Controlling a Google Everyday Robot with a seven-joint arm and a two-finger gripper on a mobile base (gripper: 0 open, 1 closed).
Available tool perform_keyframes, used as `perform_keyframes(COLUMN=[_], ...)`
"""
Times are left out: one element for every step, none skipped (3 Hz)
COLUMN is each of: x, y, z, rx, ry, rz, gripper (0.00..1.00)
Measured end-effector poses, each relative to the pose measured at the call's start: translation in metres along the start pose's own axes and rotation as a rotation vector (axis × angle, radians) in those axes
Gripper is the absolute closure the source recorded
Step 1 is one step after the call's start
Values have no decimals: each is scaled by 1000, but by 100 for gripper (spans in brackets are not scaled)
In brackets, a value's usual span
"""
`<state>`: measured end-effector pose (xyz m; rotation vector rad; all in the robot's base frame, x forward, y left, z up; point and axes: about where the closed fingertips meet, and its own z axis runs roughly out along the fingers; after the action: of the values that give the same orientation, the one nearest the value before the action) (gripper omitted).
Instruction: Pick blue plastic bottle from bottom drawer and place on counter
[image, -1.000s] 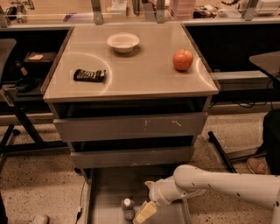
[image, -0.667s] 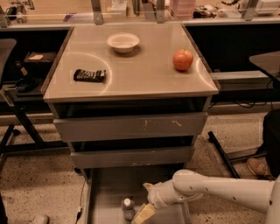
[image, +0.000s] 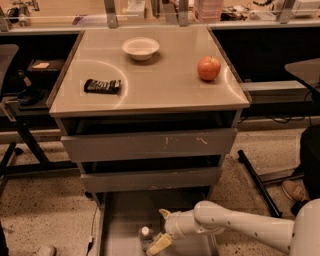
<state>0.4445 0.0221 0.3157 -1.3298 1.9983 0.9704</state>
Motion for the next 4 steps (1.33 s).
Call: perform_keyframes(x=[12, 14, 22, 24], y=[-8, -7, -8, -15], z=[21, 24, 40, 63], rx=[-1, -3, -14, -28], ry=[-31, -33, -58, -81], rz=[45, 50, 51, 41], gripper=[0, 0, 0, 0])
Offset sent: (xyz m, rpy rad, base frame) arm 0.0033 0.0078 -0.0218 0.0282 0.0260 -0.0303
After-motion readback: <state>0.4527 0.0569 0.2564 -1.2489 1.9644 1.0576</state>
